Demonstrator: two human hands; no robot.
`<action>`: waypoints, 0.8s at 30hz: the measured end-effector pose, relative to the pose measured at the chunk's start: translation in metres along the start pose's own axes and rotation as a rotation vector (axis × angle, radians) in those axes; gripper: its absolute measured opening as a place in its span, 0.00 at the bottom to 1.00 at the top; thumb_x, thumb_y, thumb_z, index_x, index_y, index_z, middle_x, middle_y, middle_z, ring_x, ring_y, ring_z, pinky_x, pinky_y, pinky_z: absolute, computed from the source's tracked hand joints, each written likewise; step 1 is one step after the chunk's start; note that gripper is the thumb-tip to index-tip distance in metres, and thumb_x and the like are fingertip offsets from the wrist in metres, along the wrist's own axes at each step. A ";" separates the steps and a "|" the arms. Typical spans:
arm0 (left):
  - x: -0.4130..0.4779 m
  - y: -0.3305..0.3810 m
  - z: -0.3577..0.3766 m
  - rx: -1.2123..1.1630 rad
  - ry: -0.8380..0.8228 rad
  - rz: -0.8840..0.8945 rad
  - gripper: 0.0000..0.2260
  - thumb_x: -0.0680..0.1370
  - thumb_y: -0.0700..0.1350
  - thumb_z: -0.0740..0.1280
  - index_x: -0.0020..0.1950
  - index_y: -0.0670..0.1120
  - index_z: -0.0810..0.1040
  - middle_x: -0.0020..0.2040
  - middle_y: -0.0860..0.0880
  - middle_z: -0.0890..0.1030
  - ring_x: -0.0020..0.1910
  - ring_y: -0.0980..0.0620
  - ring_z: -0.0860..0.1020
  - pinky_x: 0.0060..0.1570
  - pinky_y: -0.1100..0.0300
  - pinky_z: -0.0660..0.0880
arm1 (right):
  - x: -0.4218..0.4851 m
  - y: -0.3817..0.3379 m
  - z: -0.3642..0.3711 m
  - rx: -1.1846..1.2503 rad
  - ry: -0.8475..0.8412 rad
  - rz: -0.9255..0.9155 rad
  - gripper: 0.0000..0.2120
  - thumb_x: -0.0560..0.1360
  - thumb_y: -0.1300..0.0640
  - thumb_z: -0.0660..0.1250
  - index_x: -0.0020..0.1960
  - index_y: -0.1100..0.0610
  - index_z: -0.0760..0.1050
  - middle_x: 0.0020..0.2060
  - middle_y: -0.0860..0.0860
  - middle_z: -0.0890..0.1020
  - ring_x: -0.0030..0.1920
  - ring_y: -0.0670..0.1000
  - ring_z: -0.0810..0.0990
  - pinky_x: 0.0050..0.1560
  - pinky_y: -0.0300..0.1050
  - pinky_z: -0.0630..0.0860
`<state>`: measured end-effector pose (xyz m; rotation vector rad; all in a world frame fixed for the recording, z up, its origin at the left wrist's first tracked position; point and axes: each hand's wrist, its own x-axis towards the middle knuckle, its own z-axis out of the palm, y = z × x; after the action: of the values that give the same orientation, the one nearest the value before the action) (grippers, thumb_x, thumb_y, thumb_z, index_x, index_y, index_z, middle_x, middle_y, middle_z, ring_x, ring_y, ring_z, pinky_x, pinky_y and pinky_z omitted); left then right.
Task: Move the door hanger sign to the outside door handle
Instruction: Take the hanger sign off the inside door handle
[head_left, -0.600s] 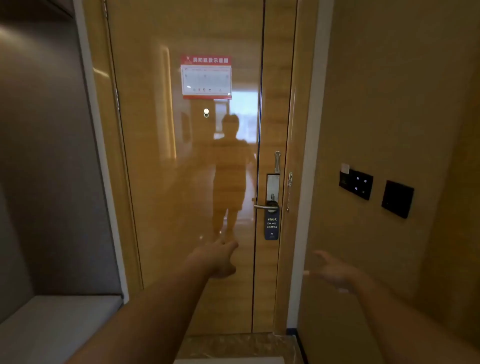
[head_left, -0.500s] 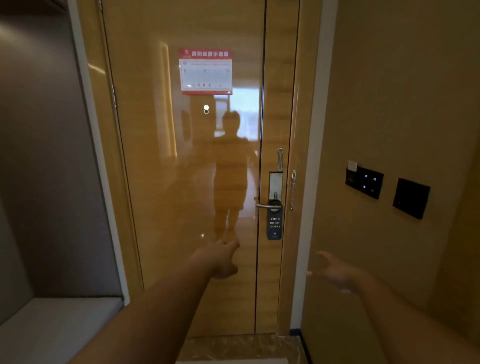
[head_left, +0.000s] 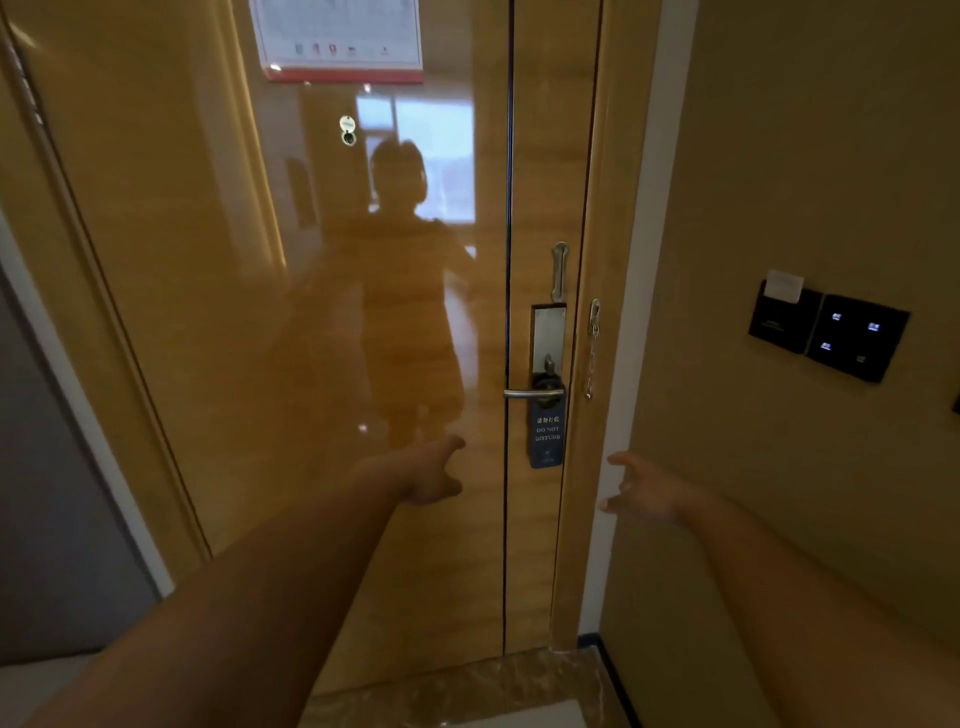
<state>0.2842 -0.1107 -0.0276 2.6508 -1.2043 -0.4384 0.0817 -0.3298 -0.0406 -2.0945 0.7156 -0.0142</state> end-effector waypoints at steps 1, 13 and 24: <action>0.011 -0.003 -0.003 0.004 0.005 -0.001 0.31 0.76 0.49 0.66 0.75 0.50 0.55 0.76 0.41 0.59 0.70 0.40 0.65 0.66 0.47 0.66 | 0.009 -0.002 -0.001 0.000 -0.004 0.001 0.34 0.72 0.63 0.70 0.73 0.58 0.58 0.59 0.55 0.75 0.48 0.47 0.75 0.31 0.26 0.73; 0.202 0.016 0.021 0.169 0.109 -0.059 0.33 0.74 0.53 0.64 0.74 0.51 0.53 0.75 0.39 0.61 0.72 0.34 0.59 0.67 0.37 0.64 | 0.198 0.051 -0.042 0.145 0.072 0.118 0.32 0.72 0.55 0.70 0.72 0.59 0.61 0.69 0.61 0.68 0.65 0.61 0.70 0.57 0.52 0.72; 0.358 0.032 0.047 0.059 0.172 -0.062 0.35 0.73 0.53 0.64 0.75 0.53 0.50 0.76 0.44 0.57 0.72 0.39 0.61 0.67 0.42 0.66 | 0.390 0.066 -0.053 0.265 -0.046 0.115 0.04 0.73 0.58 0.69 0.43 0.55 0.73 0.36 0.50 0.77 0.36 0.48 0.76 0.36 0.45 0.76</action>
<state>0.4689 -0.4056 -0.1285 2.7165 -1.1017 -0.1818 0.3609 -0.5909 -0.1561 -1.7945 0.7617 0.0033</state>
